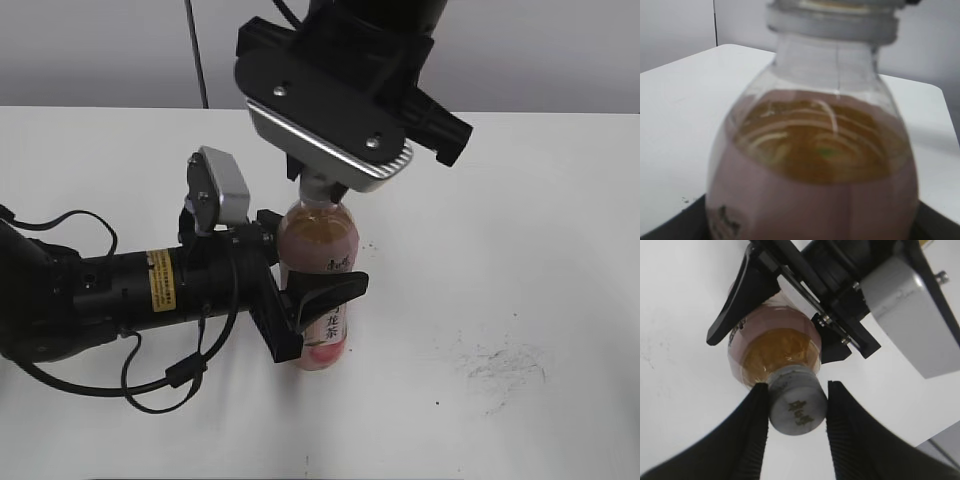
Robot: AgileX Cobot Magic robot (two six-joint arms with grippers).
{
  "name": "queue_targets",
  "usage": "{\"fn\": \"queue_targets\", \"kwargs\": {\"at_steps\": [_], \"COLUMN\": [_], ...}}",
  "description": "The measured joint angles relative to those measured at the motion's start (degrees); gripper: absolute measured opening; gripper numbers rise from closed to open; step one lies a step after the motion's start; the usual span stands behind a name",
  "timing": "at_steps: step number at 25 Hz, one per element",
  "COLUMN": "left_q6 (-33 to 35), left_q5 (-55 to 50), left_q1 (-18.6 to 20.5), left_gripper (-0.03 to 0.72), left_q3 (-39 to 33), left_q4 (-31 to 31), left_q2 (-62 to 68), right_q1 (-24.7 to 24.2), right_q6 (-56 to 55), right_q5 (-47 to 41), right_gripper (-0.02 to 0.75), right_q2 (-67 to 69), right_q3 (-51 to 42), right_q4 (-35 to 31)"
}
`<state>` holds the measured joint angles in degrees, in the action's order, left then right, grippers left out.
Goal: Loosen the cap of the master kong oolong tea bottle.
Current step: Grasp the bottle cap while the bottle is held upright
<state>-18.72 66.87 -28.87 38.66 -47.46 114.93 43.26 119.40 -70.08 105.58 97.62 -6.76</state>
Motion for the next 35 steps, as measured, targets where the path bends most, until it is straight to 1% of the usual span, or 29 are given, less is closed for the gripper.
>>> {"fn": "queue_targets", "kwargs": {"at_steps": [6,8,10,12,14,15,17,22,25,28,31,35], "left_q6": [0.05,0.00,0.00,0.00,0.00,0.00,0.00,0.00,0.00,0.00,0.00,0.00], "left_q5": [0.05,0.05,0.05,0.05,0.05,0.05,0.05,0.10,0.10,0.10,0.10,0.10], "left_q1": [0.00,0.00,0.00,0.00,0.00,0.00,0.00,0.00,0.00,0.00,0.00,0.00], "left_gripper": [0.427,0.427,0.427,0.427,0.427,0.427,0.427,0.427,0.427,0.427,0.427,0.427], "left_q3": [0.00,0.00,0.00,0.00,0.00,0.00,0.00,0.00,0.00,0.00,0.00,0.00], "left_q4": [0.00,0.00,0.00,0.00,0.00,0.00,0.00,0.00,0.00,0.00,0.00,0.00], "left_q2": [0.00,0.00,0.00,0.00,0.00,0.00,0.00,0.00,0.00,0.00,0.00,0.00], "right_q1": [0.00,0.00,0.00,0.00,0.00,0.00,0.00,0.00,0.00,0.00,0.00,0.00], "right_q6": [-19.69,-26.42,-32.90,-42.13,-51.16,-56.01,-65.73,-92.32,-104.36,-114.26,-121.56,-128.29], "right_q5": [0.00,0.04,0.04,0.04,0.04,0.04,0.04,-0.01,-0.01,-0.01,-0.01,-0.01], "right_gripper": [0.316,0.350,0.407,0.496,0.568,0.585,0.586,0.571,0.558,0.554,0.540,0.471], "right_q2": [-0.06,-0.06,-0.06,-0.06,-0.06,-0.06,-0.06,-0.06,-0.06,-0.06,-0.06,-0.06], "right_q3": [0.00,0.00,0.00,0.00,0.00,0.00,0.00,0.00,0.00,0.00,0.00,0.00], "right_q4": [1.35,2.28,2.52,2.54,1.65,0.84,0.06,0.74,0.62,0.74,0.74,1.48]}}
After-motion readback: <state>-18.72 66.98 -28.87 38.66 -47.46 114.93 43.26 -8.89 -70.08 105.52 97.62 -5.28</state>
